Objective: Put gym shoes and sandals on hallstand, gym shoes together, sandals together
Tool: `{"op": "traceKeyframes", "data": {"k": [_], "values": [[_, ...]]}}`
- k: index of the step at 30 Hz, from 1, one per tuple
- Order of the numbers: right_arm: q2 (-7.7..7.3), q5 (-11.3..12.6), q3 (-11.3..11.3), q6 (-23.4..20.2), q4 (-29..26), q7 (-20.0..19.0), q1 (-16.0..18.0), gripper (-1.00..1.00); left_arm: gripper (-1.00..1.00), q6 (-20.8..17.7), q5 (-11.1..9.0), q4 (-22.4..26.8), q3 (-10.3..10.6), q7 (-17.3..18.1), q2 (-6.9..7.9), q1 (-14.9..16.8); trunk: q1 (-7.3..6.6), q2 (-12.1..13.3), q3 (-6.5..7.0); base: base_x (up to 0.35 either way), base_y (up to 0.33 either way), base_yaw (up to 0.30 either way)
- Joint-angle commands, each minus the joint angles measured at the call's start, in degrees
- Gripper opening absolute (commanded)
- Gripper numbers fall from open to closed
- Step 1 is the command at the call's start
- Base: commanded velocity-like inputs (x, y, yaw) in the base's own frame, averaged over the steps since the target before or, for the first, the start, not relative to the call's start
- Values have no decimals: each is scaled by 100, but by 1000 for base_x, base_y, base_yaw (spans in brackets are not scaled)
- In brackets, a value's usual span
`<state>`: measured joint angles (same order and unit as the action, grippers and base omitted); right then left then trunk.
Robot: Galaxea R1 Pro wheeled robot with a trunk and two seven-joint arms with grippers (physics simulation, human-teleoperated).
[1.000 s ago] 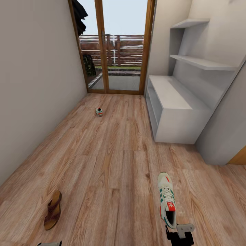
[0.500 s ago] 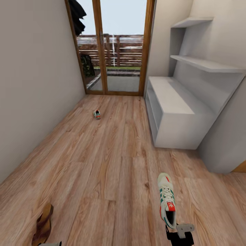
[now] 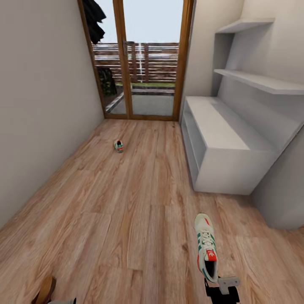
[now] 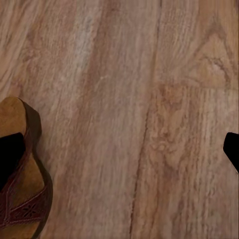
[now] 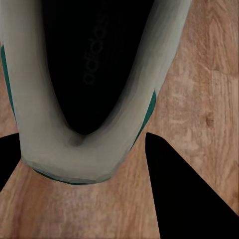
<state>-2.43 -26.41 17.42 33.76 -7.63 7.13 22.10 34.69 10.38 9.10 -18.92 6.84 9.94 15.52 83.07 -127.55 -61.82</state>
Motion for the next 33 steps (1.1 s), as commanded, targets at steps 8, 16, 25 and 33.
{"op": "traceKeyframes", "data": {"k": [8, 16, 25, 33], "values": [[5, -57, 16, 16, 7, 51, 4, -100, 100, 16, 43, -5, -51, 28, -1, 4, 3, -1, -4, 336, 0, 195], [5, -57, 16, 16, 7, 51, 4, -100, 100, 18, 43, -5, -51, 28, -1, 4, 3, -1, -4, 336, 0, 66], [5, -57, 16, 16, 7, 51, 4, -100, 100, 19, 43, -5, -51, 28, -1, 4, 3, -1, -4, 336, 0, 2], [5, -57, 16, 16, 7, 51, 4, -100, 100, 20, 43, -5, -51, 28, -1, 4, 3, -1, -4, 336, 0, 0]]}}
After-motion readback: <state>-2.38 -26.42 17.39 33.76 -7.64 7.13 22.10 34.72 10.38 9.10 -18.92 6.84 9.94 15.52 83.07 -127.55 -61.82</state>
